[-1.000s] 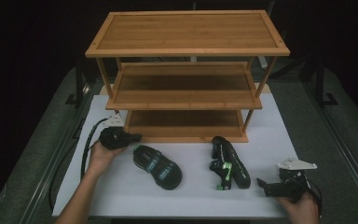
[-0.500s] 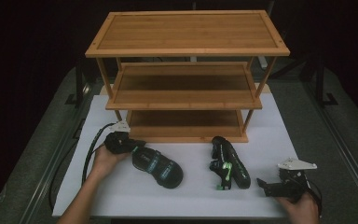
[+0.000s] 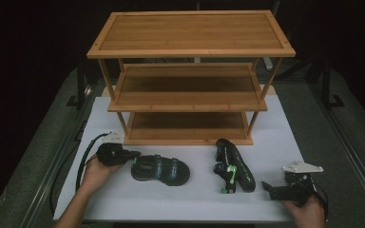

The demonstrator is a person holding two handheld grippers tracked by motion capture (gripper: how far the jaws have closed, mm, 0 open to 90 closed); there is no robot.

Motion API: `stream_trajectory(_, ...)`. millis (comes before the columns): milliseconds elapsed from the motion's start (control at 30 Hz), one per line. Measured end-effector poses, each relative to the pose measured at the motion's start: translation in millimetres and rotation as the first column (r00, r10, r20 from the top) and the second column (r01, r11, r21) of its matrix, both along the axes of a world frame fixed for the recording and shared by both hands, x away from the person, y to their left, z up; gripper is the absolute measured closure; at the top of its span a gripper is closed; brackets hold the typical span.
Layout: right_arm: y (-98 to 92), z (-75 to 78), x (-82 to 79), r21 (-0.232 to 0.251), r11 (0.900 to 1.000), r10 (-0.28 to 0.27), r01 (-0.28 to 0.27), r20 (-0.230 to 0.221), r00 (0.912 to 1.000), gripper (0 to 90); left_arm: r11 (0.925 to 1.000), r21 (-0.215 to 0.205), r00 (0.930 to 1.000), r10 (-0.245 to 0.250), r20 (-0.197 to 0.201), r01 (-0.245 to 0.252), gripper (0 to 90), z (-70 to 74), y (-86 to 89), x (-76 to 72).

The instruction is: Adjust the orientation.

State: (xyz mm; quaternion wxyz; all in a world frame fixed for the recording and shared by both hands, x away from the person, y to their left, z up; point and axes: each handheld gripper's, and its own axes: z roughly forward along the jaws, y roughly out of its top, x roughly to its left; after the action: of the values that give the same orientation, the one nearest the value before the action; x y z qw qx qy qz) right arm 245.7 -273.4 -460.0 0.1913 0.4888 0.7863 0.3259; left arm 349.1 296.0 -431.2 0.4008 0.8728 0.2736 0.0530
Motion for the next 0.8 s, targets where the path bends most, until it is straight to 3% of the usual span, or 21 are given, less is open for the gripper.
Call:
stream_trajectory(267,0.0,0.0,-0.2,0.000,1.000,-0.001,0.001,-0.001,1.0000,0.0,0.9998,0.004,0.9998,-0.018,-0.004,0.018,90.0,0.9,5.7,-23.1)
stream_trajectory(400,0.0,0.0,-0.1,0.000,1.000,0.000,0.000,0.000,1.0000,0.0,0.9995,-0.017,0.9995,-0.029,-0.016,0.028,90.0,-0.5,8.2,-33.1)
stream_trajectory(800,0.1,0.1,-0.3,-0.001,1.000,-0.001,0.001,-0.001,1.0000,0.0,0.9959,-0.037,0.9959,-0.084,-0.034,0.083,90.0,-1.4,2.8,-64.0)
